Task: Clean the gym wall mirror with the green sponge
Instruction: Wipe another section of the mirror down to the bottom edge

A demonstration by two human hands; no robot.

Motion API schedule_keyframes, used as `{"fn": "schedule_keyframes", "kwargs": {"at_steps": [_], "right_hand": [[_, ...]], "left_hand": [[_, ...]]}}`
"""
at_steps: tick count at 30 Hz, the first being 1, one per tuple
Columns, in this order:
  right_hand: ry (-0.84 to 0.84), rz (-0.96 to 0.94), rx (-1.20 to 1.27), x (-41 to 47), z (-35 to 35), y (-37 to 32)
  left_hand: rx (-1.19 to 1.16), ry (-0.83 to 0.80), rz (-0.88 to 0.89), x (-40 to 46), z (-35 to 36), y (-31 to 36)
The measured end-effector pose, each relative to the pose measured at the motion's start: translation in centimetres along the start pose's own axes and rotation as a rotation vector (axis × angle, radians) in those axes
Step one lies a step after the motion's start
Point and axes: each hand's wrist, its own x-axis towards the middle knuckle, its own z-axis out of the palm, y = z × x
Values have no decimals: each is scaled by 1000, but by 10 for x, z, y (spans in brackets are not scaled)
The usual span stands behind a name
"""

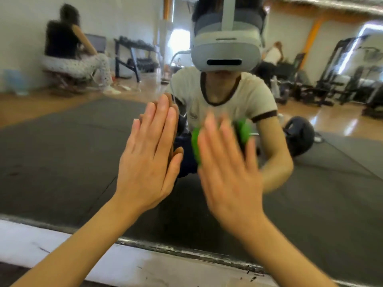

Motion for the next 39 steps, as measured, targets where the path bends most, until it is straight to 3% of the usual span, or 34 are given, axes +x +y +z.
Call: {"fn": "schedule_keyframes", "kwargs": {"at_steps": [3, 5, 10, 12, 18, 20, 22, 25, 27, 34, 36, 39], "right_hand": [[-214, -239, -83, -76, 1, -8], [-186, -313, -95, -62, -2, 2], [143, 116, 87, 89, -9, 12], [188, 148, 76, 104, -6, 1], [-223, -288, -89, -42, 9, -40], [-237, -372, -116, -38, 6, -33], [-125, -294, -76, 13, 3, -27], [58, 37, 75, 104, 2, -32], [142, 145, 94, 121, 6, -45], [-277, -271, -85, -18, 15, -80], [-227, -274, -68, 11, 13, -79], [-35, 2, 51, 99, 14, -79]], "left_hand": [[-26, 1, 12, 1, -2, 0], [-95, -10, 20, 1, -5, -1], [-309, -28, 25, -8, -22, -22], [-270, 16, -28, -12, -31, -43], [-106, 13, -152, -26, -46, -109], [-89, 0, -144, -28, -45, -115], [-76, 9, -133, -28, -43, -116], [-57, 24, -132, -28, -41, -115], [-54, 29, -123, -29, -41, -117], [-100, 22, -70, -32, -40, -120], [-135, 17, -59, -31, -43, -121], [-199, -29, -8, -35, -51, -129]]}}
